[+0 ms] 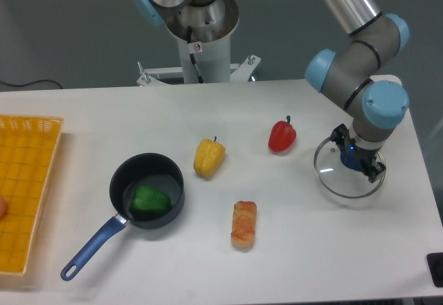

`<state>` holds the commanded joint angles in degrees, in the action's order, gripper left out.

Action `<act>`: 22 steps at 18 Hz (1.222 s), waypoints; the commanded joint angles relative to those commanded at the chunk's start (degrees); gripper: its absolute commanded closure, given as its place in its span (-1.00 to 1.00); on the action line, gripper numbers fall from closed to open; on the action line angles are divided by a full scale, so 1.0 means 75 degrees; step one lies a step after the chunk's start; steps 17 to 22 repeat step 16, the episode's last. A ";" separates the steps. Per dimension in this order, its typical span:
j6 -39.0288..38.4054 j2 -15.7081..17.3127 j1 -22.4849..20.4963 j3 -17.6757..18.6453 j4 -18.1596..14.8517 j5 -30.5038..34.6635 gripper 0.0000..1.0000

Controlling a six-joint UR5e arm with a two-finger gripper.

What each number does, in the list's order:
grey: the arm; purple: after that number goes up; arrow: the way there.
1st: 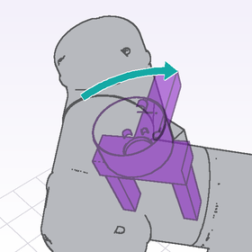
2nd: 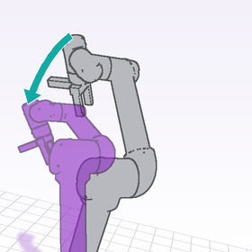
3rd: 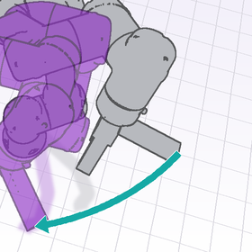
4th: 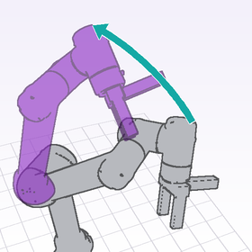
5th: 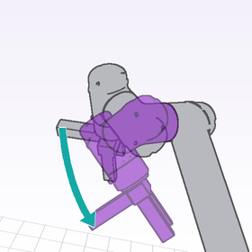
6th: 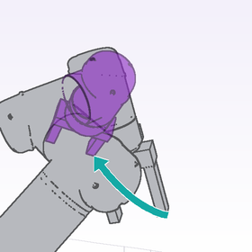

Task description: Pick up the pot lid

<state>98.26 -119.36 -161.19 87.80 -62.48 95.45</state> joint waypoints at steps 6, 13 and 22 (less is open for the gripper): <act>0.0024 0.0387 0.0023 -0.0035 -0.0597 -0.0012 0.19; 0.0035 0.0587 0.0047 -0.0024 -0.0903 -0.0023 0.19; 0.0035 0.0587 0.0070 -0.0024 -0.0926 -0.0023 0.19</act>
